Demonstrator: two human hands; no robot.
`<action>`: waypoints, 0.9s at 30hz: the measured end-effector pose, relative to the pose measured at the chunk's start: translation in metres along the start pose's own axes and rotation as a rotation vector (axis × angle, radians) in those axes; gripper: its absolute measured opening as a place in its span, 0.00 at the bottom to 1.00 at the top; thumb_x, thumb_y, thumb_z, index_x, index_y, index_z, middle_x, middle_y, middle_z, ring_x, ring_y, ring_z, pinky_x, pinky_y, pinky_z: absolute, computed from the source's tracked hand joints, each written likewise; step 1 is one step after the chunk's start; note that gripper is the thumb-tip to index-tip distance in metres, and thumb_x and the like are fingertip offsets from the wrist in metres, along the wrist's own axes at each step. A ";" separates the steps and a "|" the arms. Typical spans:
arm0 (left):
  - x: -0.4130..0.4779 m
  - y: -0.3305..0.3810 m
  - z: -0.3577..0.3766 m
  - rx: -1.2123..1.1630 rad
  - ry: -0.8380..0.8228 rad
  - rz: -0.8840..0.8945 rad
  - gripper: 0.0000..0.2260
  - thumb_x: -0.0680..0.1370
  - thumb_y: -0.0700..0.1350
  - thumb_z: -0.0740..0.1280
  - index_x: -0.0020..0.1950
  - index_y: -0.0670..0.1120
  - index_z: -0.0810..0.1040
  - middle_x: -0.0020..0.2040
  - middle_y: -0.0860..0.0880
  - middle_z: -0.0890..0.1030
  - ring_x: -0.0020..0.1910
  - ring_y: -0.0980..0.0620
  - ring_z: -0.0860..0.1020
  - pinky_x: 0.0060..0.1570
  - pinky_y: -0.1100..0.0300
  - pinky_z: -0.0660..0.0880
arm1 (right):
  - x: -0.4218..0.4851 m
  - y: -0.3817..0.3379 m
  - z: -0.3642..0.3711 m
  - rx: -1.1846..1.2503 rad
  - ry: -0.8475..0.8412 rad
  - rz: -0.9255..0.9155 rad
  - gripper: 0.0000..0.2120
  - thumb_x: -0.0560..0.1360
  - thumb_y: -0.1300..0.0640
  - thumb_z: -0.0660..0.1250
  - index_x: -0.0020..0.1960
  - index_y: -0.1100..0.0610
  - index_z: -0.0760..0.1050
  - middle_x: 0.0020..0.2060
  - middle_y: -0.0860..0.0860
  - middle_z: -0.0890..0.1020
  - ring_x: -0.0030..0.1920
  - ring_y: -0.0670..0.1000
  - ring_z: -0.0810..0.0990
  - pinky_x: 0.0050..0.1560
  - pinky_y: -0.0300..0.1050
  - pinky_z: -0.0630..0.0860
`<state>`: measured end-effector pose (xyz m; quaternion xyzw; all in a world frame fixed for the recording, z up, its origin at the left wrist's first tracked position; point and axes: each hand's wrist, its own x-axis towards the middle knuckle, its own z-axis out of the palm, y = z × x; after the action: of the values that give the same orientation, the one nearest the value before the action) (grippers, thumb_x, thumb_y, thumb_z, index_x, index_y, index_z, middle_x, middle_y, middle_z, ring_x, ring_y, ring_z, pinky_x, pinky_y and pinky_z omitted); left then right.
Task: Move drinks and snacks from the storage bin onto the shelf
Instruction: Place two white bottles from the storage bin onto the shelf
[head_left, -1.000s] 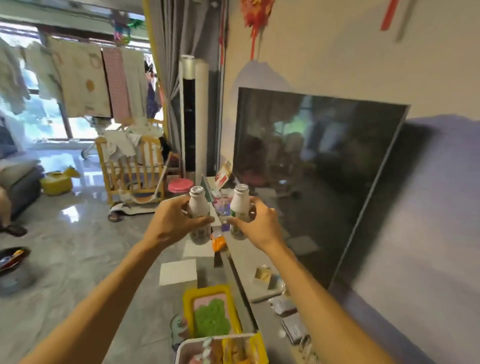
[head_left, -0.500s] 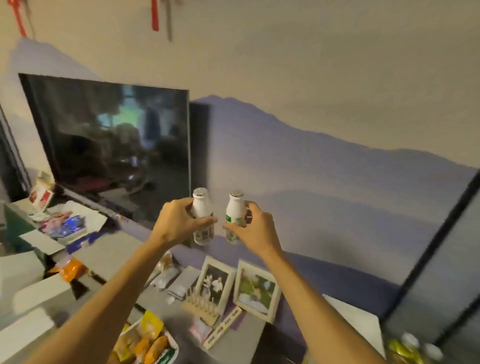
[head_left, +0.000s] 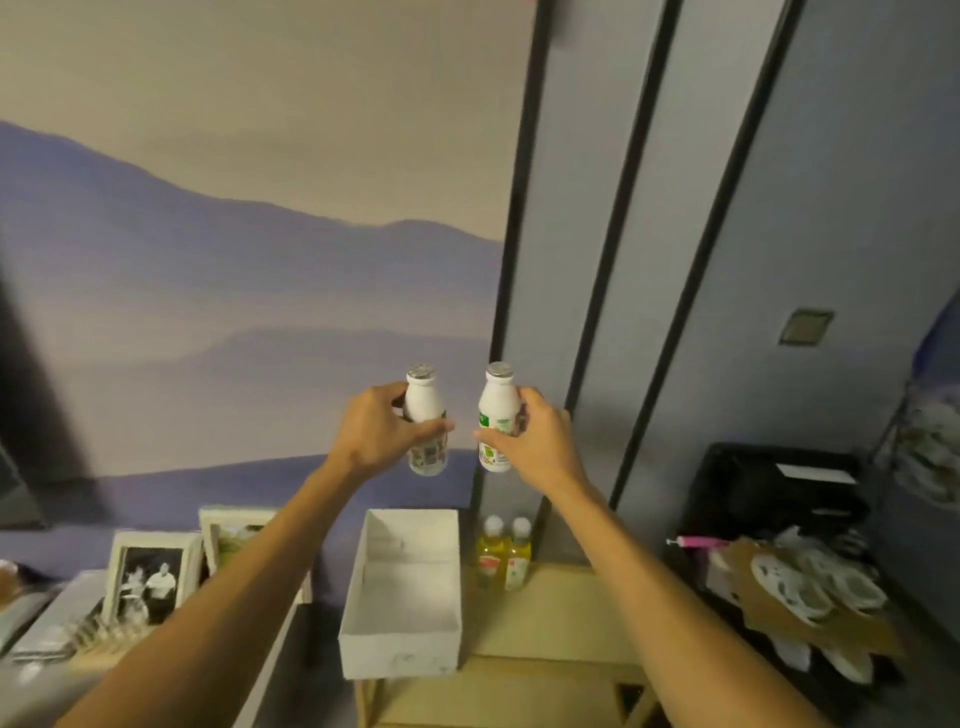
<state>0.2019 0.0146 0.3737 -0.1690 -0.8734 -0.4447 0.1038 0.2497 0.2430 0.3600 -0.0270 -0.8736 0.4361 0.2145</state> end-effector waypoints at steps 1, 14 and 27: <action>0.003 0.009 0.023 -0.004 -0.018 0.017 0.22 0.68 0.61 0.81 0.55 0.52 0.82 0.48 0.54 0.86 0.45 0.57 0.84 0.46 0.55 0.84 | 0.000 0.018 -0.015 -0.006 0.013 0.021 0.33 0.67 0.46 0.86 0.67 0.50 0.77 0.59 0.46 0.87 0.57 0.48 0.86 0.58 0.57 0.85; 0.064 0.021 0.246 -0.115 -0.246 -0.047 0.24 0.68 0.56 0.83 0.59 0.50 0.81 0.49 0.53 0.85 0.45 0.60 0.83 0.41 0.65 0.78 | 0.018 0.213 -0.072 -0.048 0.142 0.303 0.33 0.69 0.47 0.84 0.70 0.49 0.76 0.62 0.46 0.85 0.60 0.49 0.83 0.61 0.53 0.83; 0.056 -0.097 0.442 -0.087 -0.188 -0.341 0.21 0.68 0.54 0.83 0.53 0.48 0.80 0.46 0.55 0.82 0.44 0.51 0.82 0.44 0.54 0.80 | 0.037 0.411 0.011 0.006 0.017 0.417 0.31 0.72 0.56 0.83 0.71 0.52 0.75 0.67 0.47 0.82 0.64 0.46 0.81 0.57 0.29 0.76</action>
<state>0.0993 0.3314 0.0627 -0.0638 -0.8752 -0.4755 -0.0626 0.1544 0.4973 0.0490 -0.2101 -0.8458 0.4735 0.1273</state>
